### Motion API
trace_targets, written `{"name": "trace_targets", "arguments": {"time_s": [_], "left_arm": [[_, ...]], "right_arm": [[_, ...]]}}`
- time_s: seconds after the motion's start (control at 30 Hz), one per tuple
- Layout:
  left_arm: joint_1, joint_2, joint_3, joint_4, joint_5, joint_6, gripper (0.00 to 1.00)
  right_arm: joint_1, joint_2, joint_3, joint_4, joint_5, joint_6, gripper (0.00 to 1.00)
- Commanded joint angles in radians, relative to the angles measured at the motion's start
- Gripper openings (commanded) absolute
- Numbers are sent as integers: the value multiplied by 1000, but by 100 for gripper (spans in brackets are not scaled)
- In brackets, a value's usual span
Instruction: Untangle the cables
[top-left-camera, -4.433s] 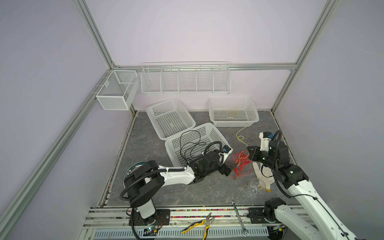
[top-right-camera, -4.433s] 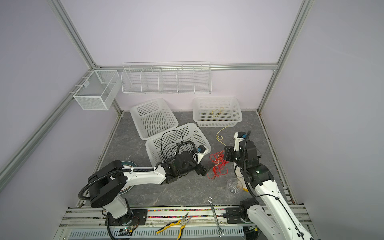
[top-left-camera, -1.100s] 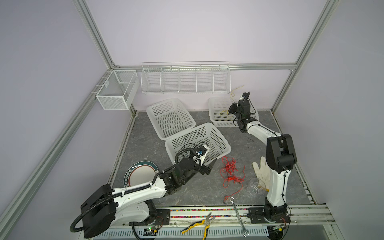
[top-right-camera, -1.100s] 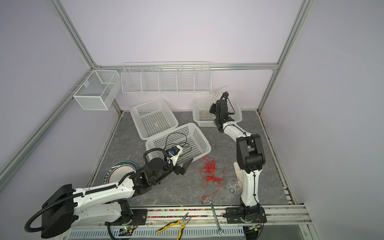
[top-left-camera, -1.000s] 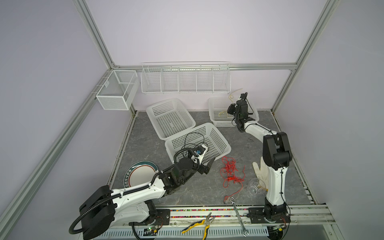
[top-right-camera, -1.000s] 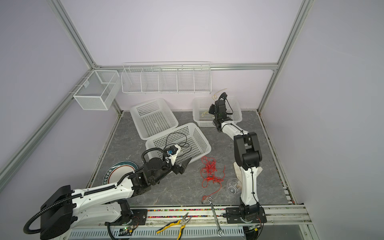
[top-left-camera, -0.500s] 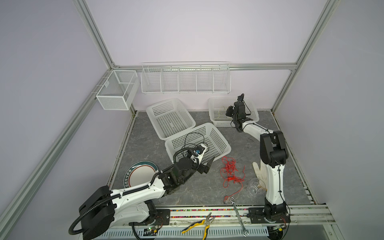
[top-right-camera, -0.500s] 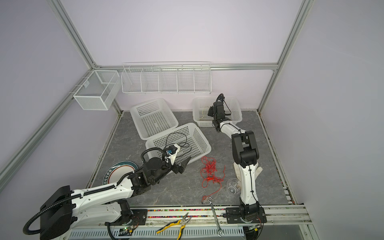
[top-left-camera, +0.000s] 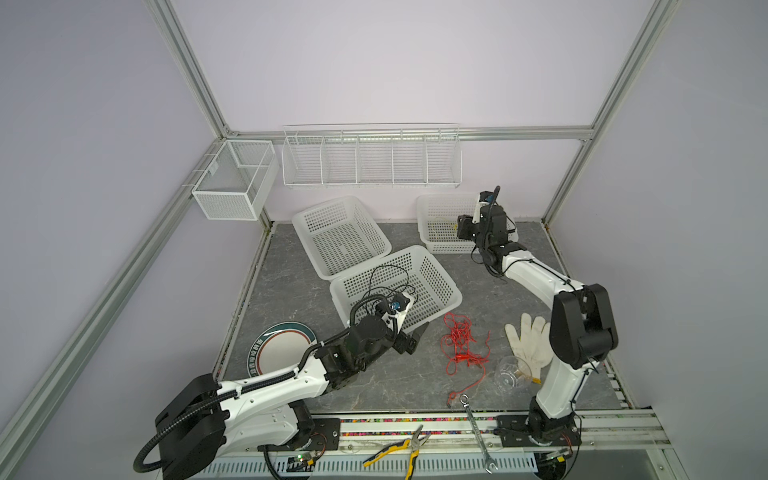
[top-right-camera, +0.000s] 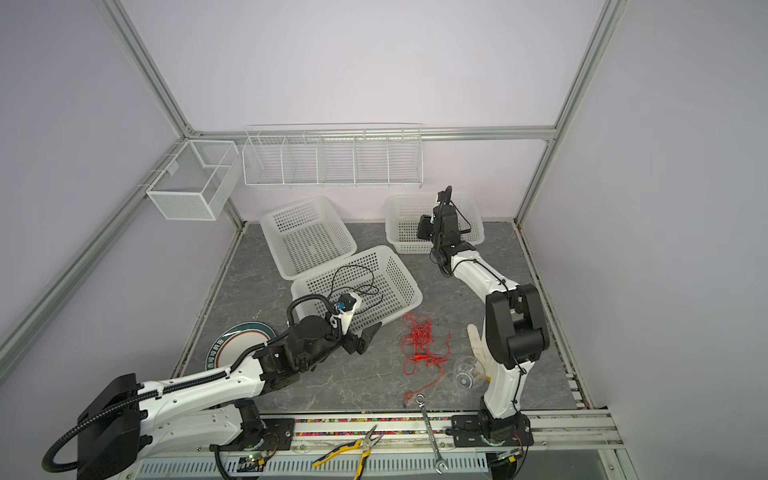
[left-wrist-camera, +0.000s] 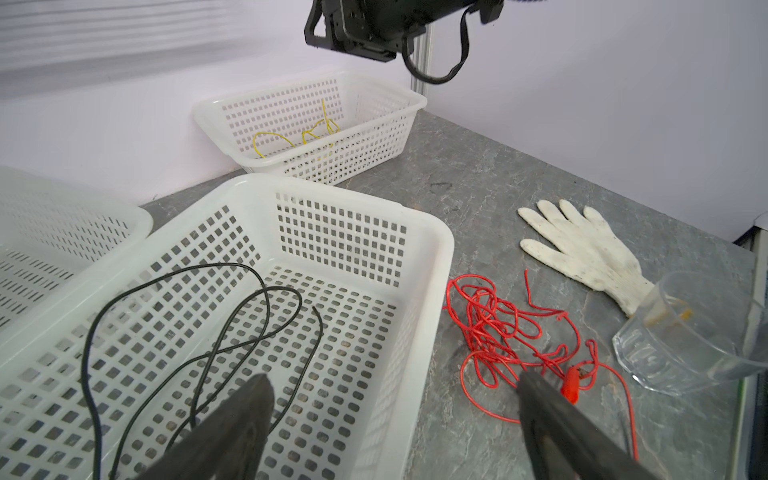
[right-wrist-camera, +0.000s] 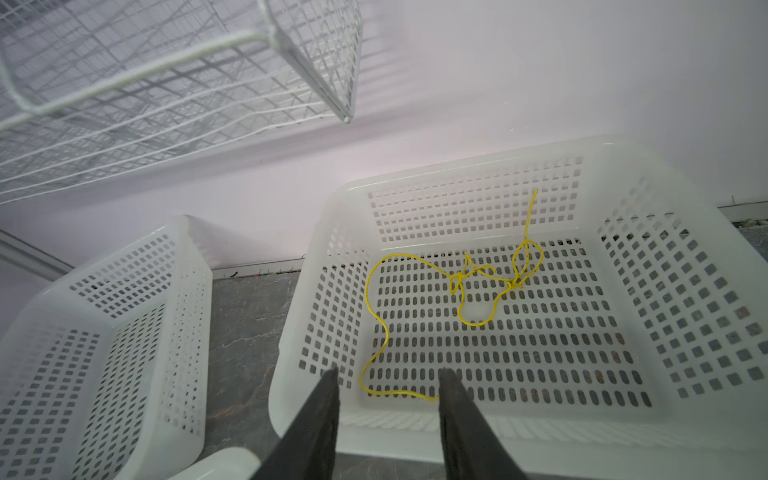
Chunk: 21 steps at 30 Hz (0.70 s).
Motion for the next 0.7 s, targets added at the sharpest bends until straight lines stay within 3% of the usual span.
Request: {"name": "trace_targets", "arguments": {"time_s": [0.0, 0.2, 0.43, 0.67], "left_arm": [[-7, 0, 49, -93, 52, -33, 92], [-108, 29, 59, -115, -38, 4, 92], [-120, 93, 59, -86, 10, -53, 90], [-150, 199, 95, -144, 87, -16, 89]], "right_arm": [[14, -70, -77, -74, -34, -21, 42], [62, -234, -180, -245, -16, -64, 43], [99, -508, -374, -430, 39, -44, 43], [112, -760, -514, -595, 19, -42, 44]]}}
